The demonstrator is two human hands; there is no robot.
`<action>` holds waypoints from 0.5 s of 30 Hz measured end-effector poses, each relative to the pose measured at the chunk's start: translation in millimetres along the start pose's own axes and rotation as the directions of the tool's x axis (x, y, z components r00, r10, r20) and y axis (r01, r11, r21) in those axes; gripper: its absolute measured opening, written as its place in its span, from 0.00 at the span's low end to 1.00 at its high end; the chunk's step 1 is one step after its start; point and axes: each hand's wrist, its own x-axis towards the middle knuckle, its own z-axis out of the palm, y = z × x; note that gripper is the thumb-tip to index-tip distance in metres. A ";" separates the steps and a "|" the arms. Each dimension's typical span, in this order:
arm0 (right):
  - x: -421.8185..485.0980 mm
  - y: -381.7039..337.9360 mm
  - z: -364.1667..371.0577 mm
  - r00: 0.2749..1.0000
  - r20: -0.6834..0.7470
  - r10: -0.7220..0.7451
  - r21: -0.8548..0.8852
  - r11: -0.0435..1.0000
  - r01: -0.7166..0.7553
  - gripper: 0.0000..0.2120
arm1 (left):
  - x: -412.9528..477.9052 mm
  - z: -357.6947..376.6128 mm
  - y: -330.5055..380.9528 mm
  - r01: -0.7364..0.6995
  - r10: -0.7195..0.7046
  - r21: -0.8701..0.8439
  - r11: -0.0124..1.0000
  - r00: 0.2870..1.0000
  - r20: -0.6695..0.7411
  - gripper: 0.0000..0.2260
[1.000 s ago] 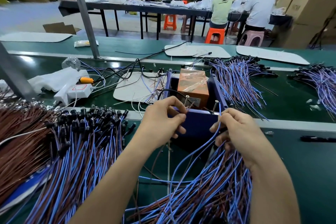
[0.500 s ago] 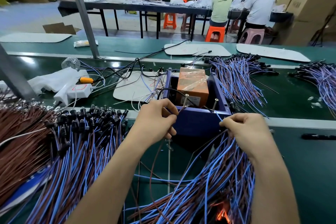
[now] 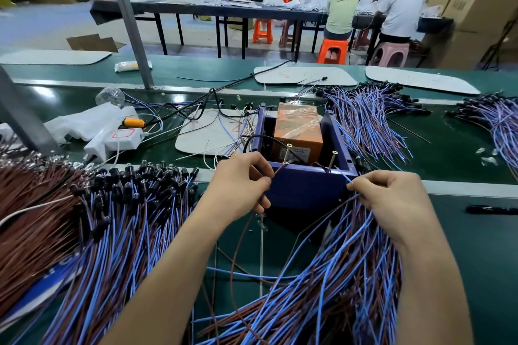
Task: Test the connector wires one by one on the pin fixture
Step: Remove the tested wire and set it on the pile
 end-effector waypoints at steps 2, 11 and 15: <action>0.0 0.8 -1.4 1.000 -0.007 0.004 -0.020 1.000 -0.004 0.08 | 0.2 0.0 -0.5 0.002 -0.002 0.002 1.000 1.000 0.004 0.09; -1.1 -0.3 2.7 0.998 0.060 0.033 -0.028 0.999 -0.032 0.09 | 0.0 1.8 -1.7 0.012 -0.012 -0.009 1.000 1.000 0.005 0.07; -1.6 0.0 3.3 0.999 0.045 0.016 -0.048 0.999 -0.014 0.09 | -0.4 2.0 -1.4 -0.006 0.006 -0.002 1.000 1.000 -0.002 0.07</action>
